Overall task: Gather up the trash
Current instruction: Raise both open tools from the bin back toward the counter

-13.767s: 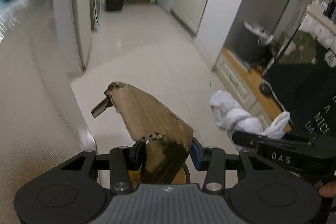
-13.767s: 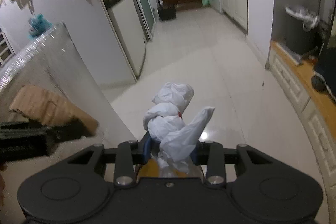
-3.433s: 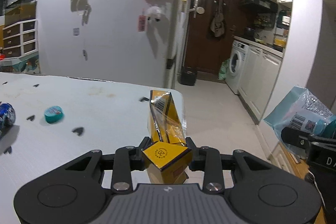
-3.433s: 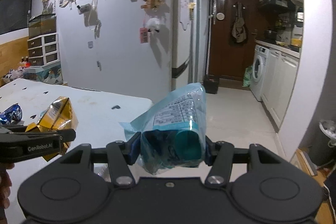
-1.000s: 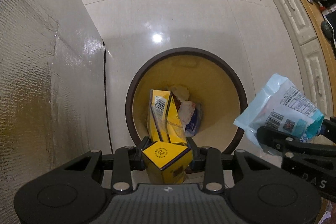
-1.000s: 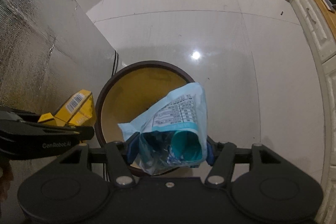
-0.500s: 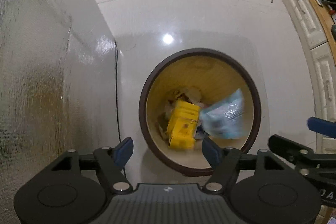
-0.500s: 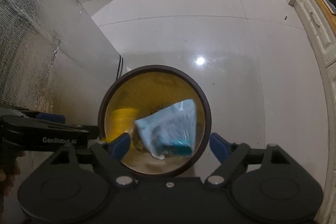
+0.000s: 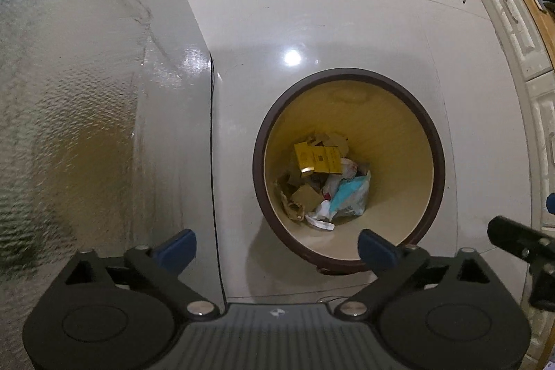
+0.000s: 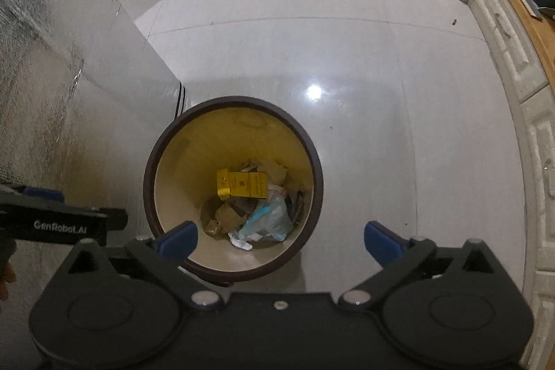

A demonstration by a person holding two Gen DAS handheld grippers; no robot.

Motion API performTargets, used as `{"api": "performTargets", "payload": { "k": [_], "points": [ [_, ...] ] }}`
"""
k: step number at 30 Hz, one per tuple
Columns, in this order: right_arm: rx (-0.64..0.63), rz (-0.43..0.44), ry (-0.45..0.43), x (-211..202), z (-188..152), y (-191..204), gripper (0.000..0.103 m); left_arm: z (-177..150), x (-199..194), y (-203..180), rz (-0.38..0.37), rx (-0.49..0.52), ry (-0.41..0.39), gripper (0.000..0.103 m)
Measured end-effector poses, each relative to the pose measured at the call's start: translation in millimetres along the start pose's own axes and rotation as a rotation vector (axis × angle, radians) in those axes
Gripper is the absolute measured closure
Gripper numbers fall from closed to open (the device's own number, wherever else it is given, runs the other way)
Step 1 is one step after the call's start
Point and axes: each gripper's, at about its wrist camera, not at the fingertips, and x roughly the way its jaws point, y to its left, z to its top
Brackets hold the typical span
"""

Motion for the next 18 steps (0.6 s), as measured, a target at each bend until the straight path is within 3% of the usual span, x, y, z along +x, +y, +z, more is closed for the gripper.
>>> {"api": "performTargets", "payload": {
  "k": [8, 18],
  "points": [
    [0.003, -0.014, -0.013, -24, -3, -3, 0.000, -8, -28, 4, -0.014, -0.004, -0.022, 0.000],
    [0.003, -0.039, -0.025, -63, -13, -4, 0.000, -24, -79, 8, 0.004, 0.010, -0.115, 0.000]
  ]
}}
